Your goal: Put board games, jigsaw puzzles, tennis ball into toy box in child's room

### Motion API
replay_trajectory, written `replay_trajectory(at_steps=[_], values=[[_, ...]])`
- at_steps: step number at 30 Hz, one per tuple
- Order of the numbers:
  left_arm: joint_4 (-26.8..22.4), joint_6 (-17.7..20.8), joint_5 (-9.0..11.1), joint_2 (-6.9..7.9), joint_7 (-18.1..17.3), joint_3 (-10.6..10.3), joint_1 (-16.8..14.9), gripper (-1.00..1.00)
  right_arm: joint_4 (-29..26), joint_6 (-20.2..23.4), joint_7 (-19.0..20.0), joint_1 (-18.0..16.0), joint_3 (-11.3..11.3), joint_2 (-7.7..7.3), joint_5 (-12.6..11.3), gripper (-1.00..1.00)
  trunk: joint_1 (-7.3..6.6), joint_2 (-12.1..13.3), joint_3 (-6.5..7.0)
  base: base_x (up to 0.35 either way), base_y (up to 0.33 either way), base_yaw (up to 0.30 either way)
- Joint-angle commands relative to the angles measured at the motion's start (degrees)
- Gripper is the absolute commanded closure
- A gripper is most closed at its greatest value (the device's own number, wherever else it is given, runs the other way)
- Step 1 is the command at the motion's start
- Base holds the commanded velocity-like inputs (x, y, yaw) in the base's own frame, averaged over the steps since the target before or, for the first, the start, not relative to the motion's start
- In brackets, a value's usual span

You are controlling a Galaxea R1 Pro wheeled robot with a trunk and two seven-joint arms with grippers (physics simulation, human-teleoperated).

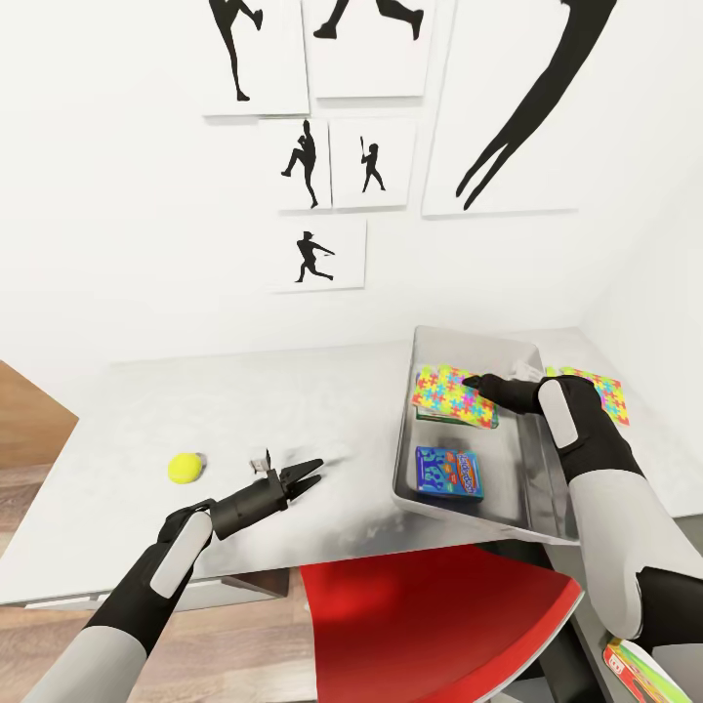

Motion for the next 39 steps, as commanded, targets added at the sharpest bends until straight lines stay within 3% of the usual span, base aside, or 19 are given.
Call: replay_trajectory(at_steps=[1,19,26,33,39], values=[[0.0,0.3,0.4,0.05,0.1,-0.1,0.0,-1.0,0.0,0.2,0.3,0.0,-0.1,0.01,0.3,-1.0,0.03,-0.1,-0.09,0.0,0.0,0.0],[0.0,0.3,0.4,0.1,0.1,-0.1,0.0,-1.0,-1.1,-0.3,0.4,0.0,-0.5,-0.04,0.3,-1.0,0.03,-0.1,-0.09,0.0,0.0,0.0],[0.0,0.3,0.4,0.1,0.1,-0.1,0.0,-1.0,-8.8,0.4,0.5,0.1,-0.9,-0.02,0.3,-1.0,0.03,-0.1,-0.09,0.0,0.0,0.0],[-0.1,0.3,0.4,0.09,0.0,0.0,0.0,-1.0,-19.5,6.6,0.6,1.7,-1.3,0.01,0.3,-1.0,0.03,-0.1,-0.09,0.0,0.0,0.0],[-0.2,0.2,0.5,0.11,-0.1,0.1,0.0,-1.0,-23.4,8.2,0.7,2.9,-1.4,-0.01,0.2,-1.0,0.03,-0.1,-0.09,0.0,0.0,0.0]])
